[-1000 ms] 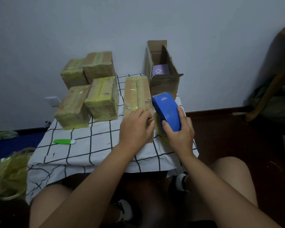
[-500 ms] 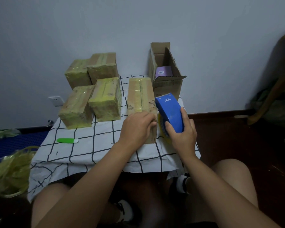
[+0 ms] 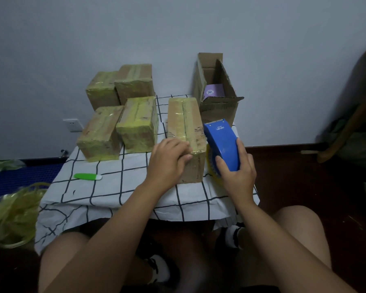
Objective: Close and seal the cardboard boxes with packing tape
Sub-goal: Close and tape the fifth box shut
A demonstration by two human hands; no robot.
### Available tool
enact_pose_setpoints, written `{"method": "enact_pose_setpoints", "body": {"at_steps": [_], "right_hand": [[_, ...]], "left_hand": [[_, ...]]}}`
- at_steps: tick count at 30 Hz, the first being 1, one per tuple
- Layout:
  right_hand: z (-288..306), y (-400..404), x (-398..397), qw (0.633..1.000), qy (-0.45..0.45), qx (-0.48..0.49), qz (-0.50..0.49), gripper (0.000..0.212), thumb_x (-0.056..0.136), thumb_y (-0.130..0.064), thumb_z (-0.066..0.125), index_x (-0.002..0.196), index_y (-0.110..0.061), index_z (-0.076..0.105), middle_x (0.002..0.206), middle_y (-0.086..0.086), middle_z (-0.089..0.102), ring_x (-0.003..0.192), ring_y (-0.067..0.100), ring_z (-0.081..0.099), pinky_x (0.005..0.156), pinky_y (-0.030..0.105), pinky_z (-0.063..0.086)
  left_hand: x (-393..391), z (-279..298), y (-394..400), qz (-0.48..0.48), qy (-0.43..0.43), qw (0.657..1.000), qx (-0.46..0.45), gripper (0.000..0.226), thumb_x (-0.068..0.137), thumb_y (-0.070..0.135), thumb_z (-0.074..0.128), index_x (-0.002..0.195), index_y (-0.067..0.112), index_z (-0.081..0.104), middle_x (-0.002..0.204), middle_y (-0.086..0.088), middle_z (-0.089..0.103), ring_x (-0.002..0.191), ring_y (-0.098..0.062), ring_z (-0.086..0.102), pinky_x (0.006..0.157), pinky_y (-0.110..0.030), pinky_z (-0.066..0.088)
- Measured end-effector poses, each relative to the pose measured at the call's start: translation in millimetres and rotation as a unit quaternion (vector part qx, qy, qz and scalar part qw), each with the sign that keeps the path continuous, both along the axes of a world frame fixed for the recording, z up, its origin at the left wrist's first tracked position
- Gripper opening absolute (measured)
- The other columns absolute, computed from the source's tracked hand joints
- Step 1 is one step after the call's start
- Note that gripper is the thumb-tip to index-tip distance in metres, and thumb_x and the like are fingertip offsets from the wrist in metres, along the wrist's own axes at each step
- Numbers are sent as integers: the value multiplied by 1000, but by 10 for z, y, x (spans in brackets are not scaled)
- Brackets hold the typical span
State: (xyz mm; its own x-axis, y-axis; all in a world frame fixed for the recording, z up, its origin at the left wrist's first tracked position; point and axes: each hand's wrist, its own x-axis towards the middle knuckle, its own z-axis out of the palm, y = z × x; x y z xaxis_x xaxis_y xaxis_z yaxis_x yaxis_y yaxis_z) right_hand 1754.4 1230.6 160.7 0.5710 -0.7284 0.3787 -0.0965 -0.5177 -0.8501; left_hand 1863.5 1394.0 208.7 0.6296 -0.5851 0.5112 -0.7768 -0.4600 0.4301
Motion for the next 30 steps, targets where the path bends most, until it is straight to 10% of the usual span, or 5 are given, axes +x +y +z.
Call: {"method": "enact_pose_setpoints", "body": {"at_steps": [10,14,20,30], "right_hand": [[-4,47,-42,1000,-14,17,-3,80,81,-49,63,153,-32,32,113,-1,44,96,12,49,75,11,36],[3,53,-41,1000,-13,20,3,76,89,-34,72,153,-31,31,114,1,44,97,12,49,75,13,37],[29,72,-31,1000,-9,17,-4,76,87,-39,71,153,-31,34,113,0,45,97,11,49,73,10,36],[34,77,-23,1000,-12,25,2,80,79,-50,61,152,-35,32,113,-3,43,92,1,48,75,11,37]], "left_hand": [[-3,12,55,-28,40,999,-16,23,90,18,62,110,15,72,120,1,68,117,-21,57,99,-47,46],[-137,-80,164,2,98,991,-92,46,94,18,63,139,18,52,144,4,43,131,-5,37,105,-11,30],[-219,-332,301,119,238,930,-254,35,92,26,67,126,19,62,118,5,60,101,8,57,84,-8,46],[-99,-303,341,54,161,969,-182,6,97,14,60,94,14,65,93,3,62,88,-2,58,68,-5,41]]}}
